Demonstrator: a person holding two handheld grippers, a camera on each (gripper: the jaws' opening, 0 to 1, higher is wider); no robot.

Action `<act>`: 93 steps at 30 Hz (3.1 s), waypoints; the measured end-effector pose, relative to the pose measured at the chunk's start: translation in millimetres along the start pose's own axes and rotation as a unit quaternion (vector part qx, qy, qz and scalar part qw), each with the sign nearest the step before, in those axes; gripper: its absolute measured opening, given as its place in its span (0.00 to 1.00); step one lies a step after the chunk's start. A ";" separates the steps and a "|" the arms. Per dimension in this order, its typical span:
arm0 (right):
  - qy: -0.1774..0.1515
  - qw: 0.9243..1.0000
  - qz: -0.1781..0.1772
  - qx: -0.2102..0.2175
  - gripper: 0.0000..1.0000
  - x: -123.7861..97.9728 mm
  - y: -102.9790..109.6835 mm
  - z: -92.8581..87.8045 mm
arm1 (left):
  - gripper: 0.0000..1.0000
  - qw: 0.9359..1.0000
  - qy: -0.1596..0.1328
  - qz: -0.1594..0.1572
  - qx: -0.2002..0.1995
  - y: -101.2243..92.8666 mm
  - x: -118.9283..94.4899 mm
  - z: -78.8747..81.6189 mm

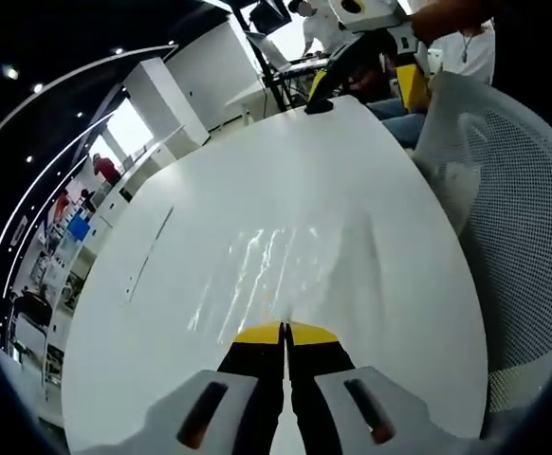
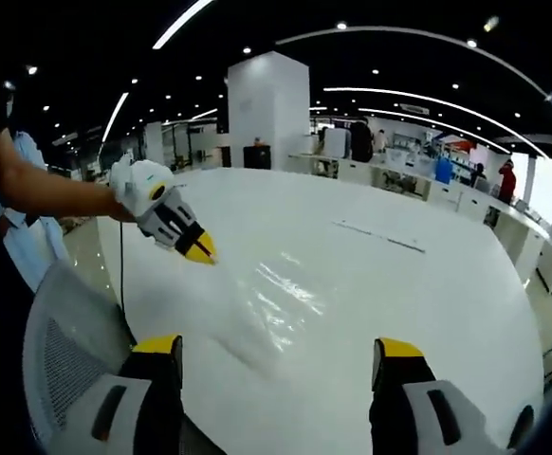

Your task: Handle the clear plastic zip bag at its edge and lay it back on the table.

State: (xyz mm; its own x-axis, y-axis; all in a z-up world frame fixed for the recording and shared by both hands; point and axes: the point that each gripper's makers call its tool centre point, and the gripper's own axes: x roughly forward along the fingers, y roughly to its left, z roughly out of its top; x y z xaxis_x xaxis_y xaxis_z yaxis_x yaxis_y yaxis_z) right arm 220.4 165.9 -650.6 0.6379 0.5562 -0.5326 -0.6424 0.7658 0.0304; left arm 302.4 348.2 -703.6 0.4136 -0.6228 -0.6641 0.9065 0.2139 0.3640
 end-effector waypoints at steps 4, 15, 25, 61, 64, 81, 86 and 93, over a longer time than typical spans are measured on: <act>-0.001 1.000 -0.011 0.014 0.85 -7.7 1.0 -5.9 | 0.00 1.000 0.005 0.024 -0.014 10.6 5.2 -4.3; 0.004 0.999 -0.025 0.033 0.88 -18.4 2.1 -19.6 | 0.00 0.998 0.007 0.046 -0.048 22.6 13.6 -14.4; 0.013 0.999 -0.034 0.032 0.89 -23.5 5.0 -30.2 | 0.00 0.997 0.028 0.037 -0.068 12.7 24.3 -29.0; 0.015 1.000 -0.016 0.021 0.97 -21.6 11.4 -34.5 | 0.27 0.984 -0.007 0.018 -0.176 -27.9 -27.5 -26.7; 0.014 1.000 -0.015 0.019 0.98 -21.3 11.8 -36.6 | 0.28 0.982 -0.024 0.031 -0.184 -26.9 -40.3 -19.2; 0.009 1.000 -0.017 0.012 1.00 -27.7 10.6 -44.9 | 0.52 0.956 -0.064 0.088 -0.273 -56.5 -107.2 -3.5; 0.007 1.000 -0.016 0.017 1.00 -30.2 12.6 -49.0 | 0.59 0.948 -0.068 0.112 -0.290 -58.9 -123.7 -17.1; 0.005 1.000 -0.020 0.017 1.00 -35.2 12.2 -52.2 | 0.73 0.942 -0.071 0.120 -0.306 -72.3 -132.6 -19.9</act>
State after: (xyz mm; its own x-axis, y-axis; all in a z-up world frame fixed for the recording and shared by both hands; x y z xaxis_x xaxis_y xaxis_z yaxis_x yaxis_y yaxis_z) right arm 167.9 138.9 -675.6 0.6582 0.5216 -0.5429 -0.6012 0.7982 0.0379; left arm 183.6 430.4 -654.8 0.6364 -0.5861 -0.5015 0.6853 0.7280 0.0189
